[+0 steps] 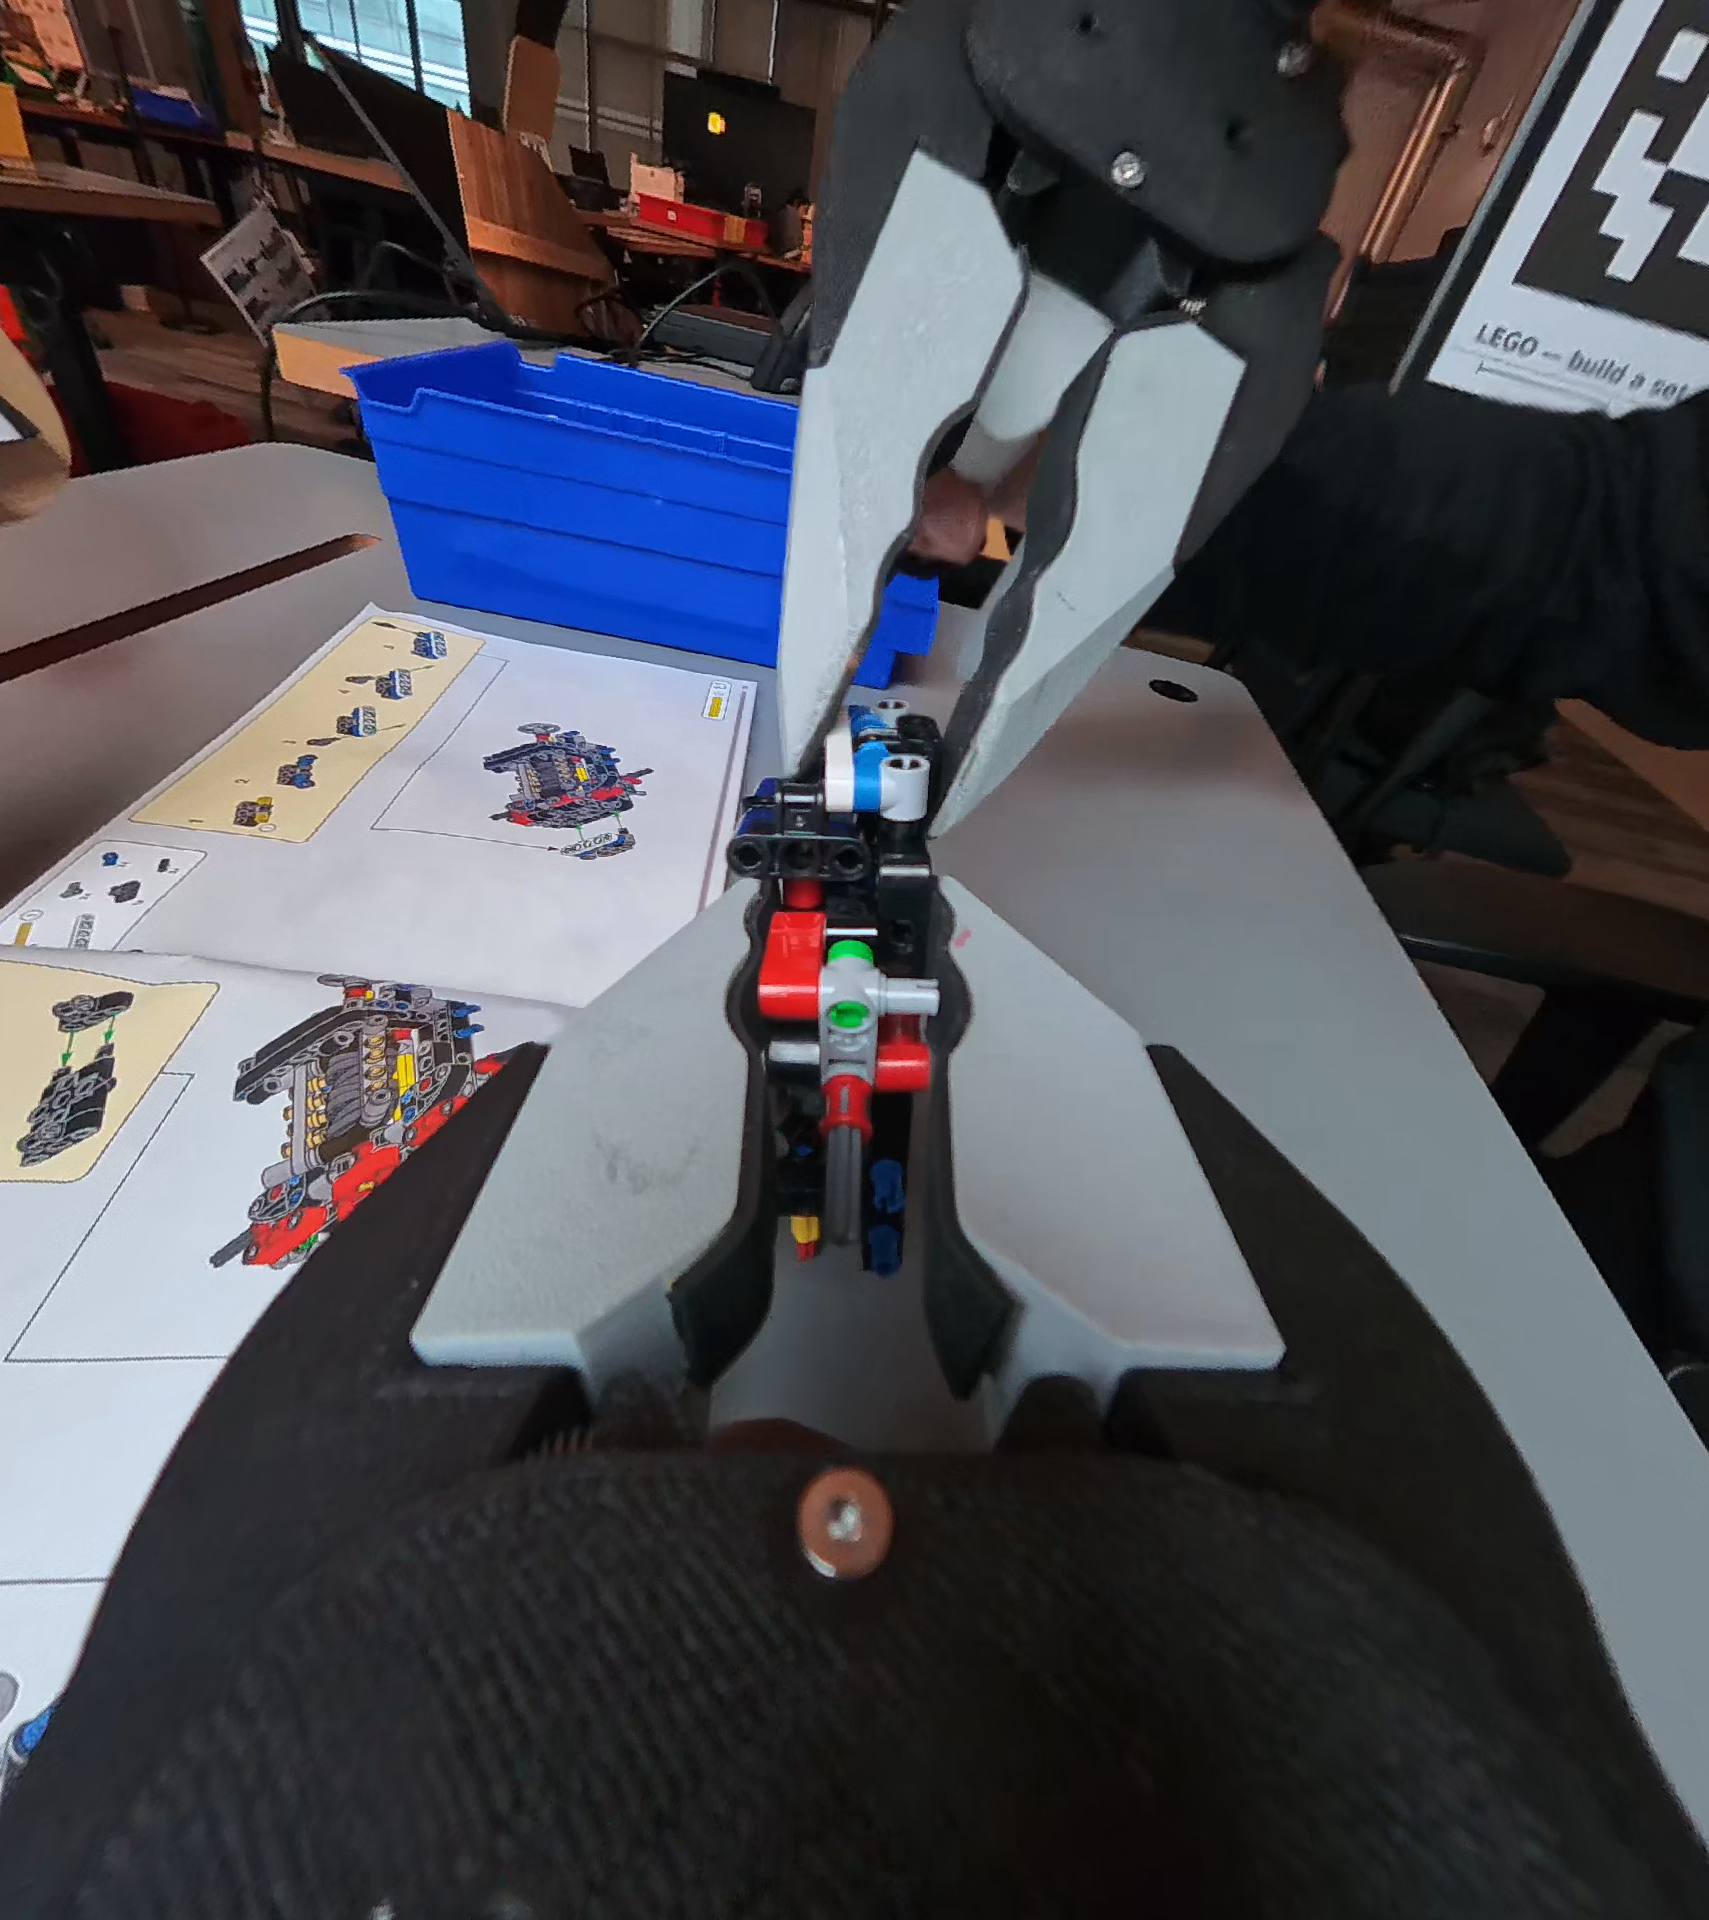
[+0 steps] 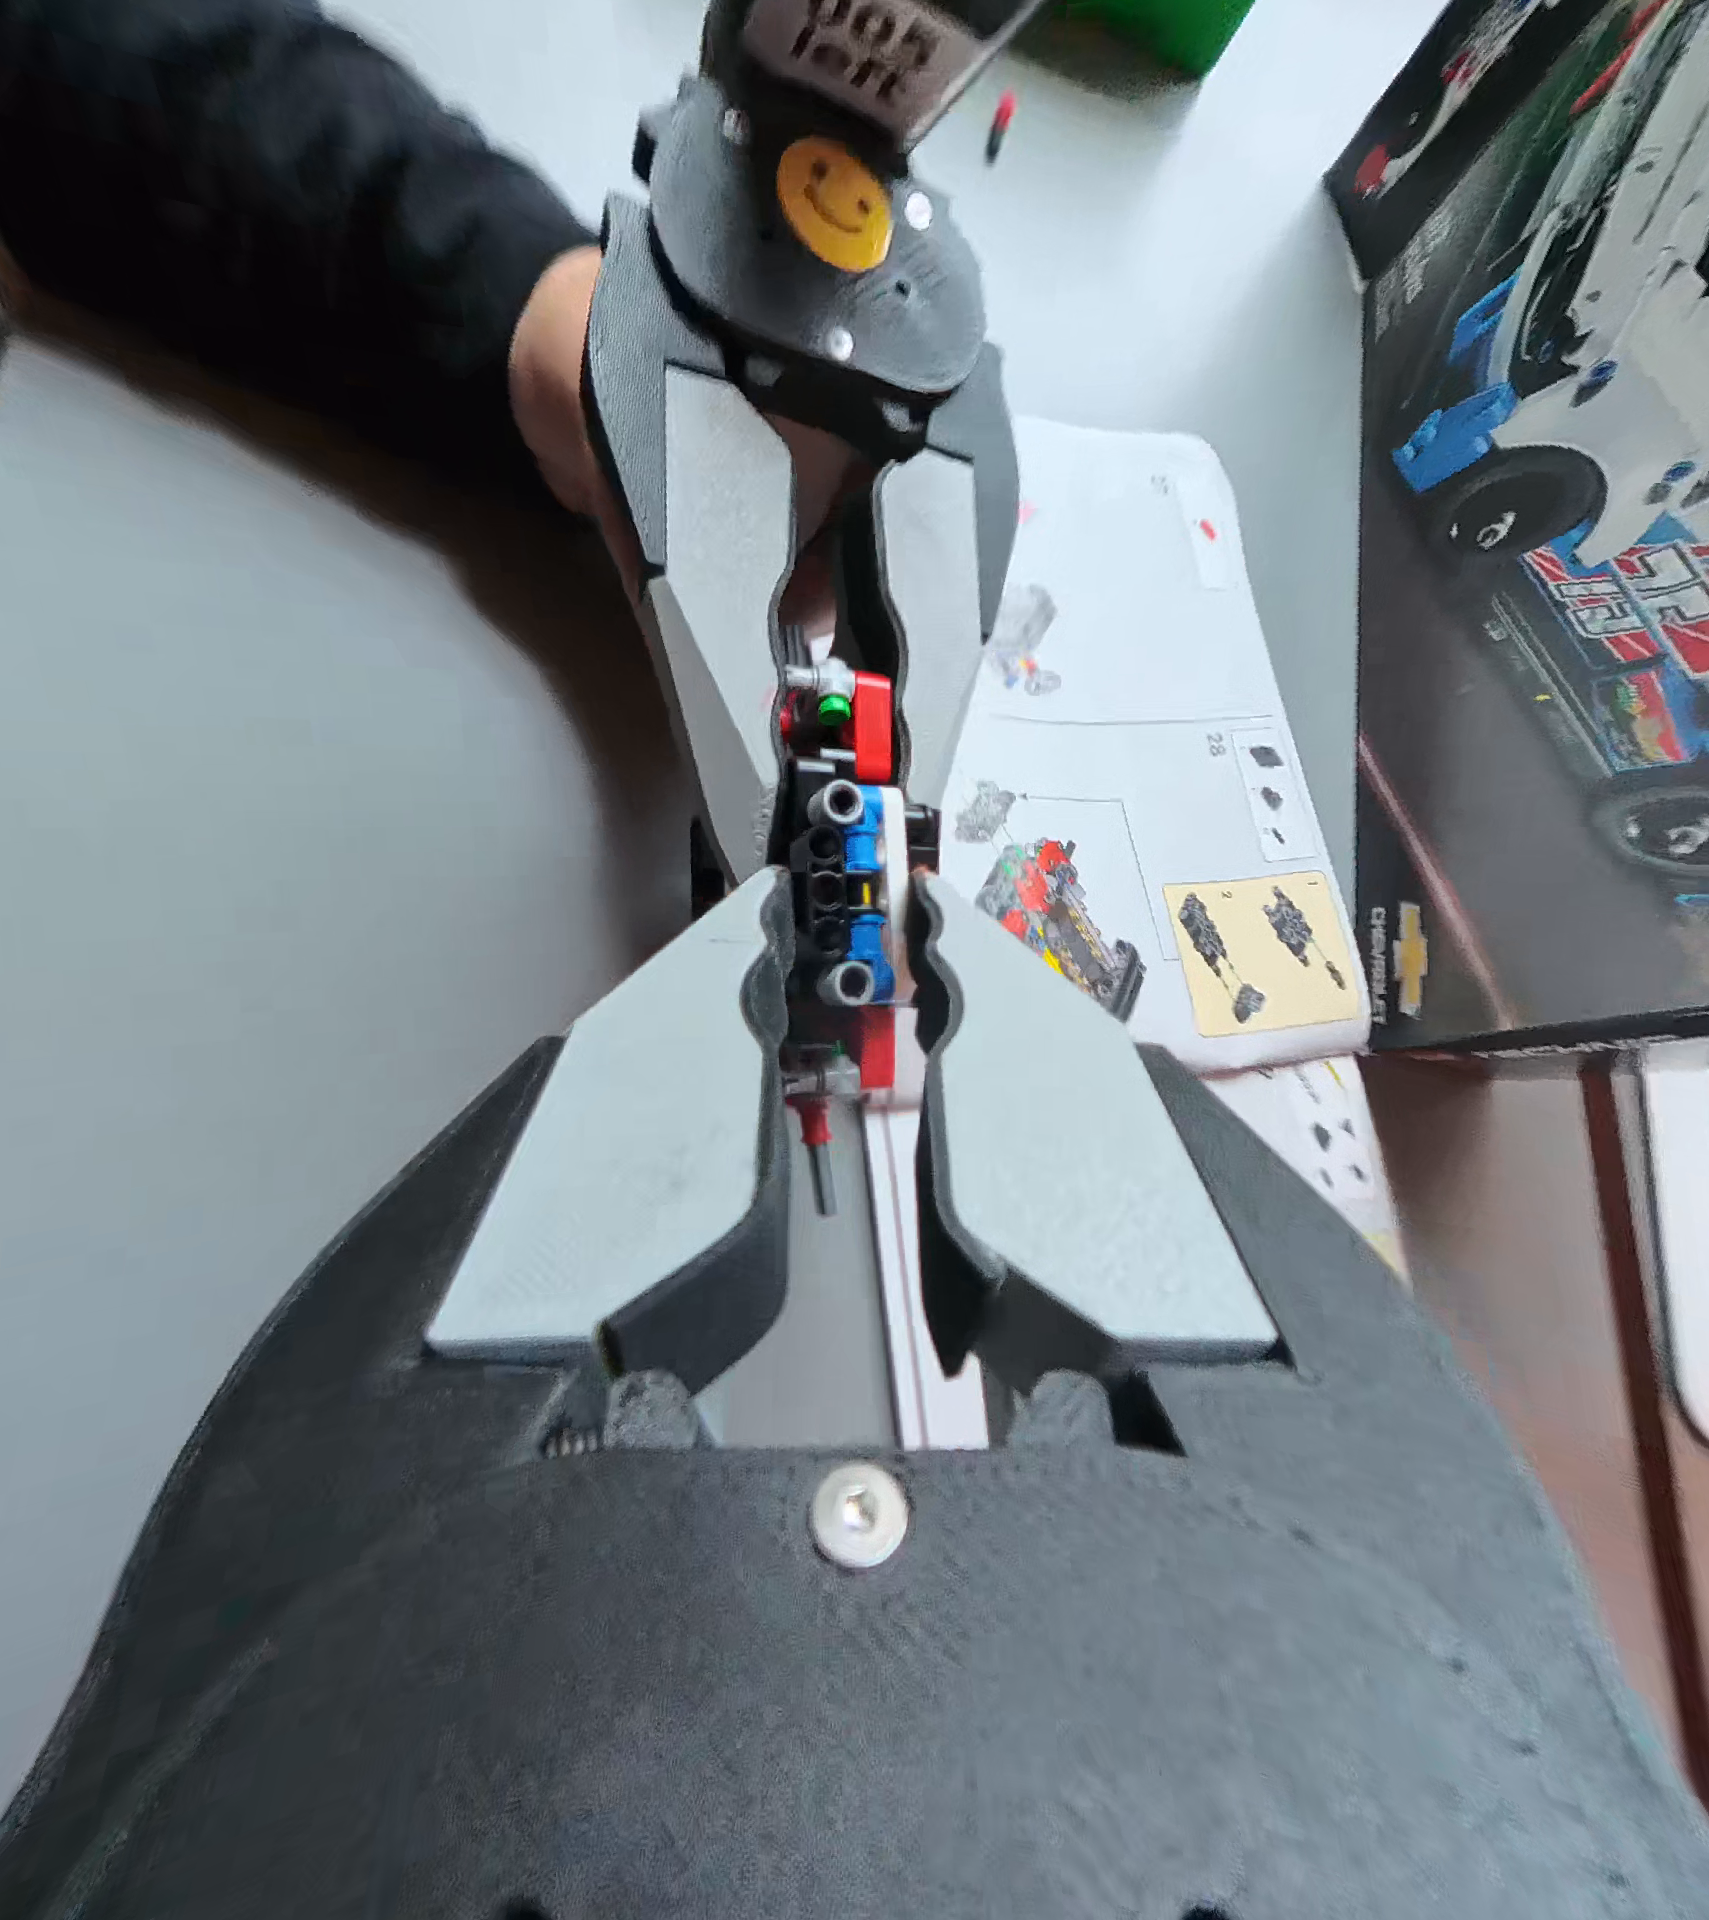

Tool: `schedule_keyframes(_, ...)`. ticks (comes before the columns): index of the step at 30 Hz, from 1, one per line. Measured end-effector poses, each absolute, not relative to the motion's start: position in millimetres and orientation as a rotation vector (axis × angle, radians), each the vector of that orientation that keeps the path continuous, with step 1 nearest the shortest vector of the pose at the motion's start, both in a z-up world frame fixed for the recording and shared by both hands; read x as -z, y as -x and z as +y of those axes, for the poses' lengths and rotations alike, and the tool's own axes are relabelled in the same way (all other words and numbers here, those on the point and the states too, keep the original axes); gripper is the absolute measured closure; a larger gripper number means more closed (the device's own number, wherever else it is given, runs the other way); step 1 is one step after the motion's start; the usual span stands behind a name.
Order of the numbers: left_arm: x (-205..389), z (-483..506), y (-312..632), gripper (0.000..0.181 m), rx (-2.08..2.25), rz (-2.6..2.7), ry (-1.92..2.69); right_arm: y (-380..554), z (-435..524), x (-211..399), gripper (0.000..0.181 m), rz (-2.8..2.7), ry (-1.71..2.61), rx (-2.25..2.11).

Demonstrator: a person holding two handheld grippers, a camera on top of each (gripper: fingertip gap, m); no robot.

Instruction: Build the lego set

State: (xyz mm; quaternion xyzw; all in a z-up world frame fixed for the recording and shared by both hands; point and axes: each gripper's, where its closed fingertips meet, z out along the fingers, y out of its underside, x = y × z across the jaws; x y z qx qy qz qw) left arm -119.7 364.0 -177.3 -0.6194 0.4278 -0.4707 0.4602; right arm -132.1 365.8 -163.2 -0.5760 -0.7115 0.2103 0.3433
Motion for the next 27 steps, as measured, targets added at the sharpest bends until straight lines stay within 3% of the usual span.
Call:
schedule_keyframes(1,177.2,365.0,120.3,0.156,1.174,1.039,1.528,133.2,367.0,162.0,0.162,-1.812,1.501,-0.602)
schedule_keyframes(17,177.0,364.6,121.0,0.156,1.213,1.038,1.521,112.2,371.2,148.3,0.152,-1.853,1.593,-0.723)
schedule_keyframes(22,177.1,363.9,121.4,0.156,1.205,1.048,1.514,116.3,368.1,157.9,0.168,-1.955,1.607,-0.684)
schedule_keyframes(27,177.1,364.5,124.9,0.157,1.235,1.039,1.518,119.3,368.7,158.2,0.169,-1.924,1.577,-0.719)
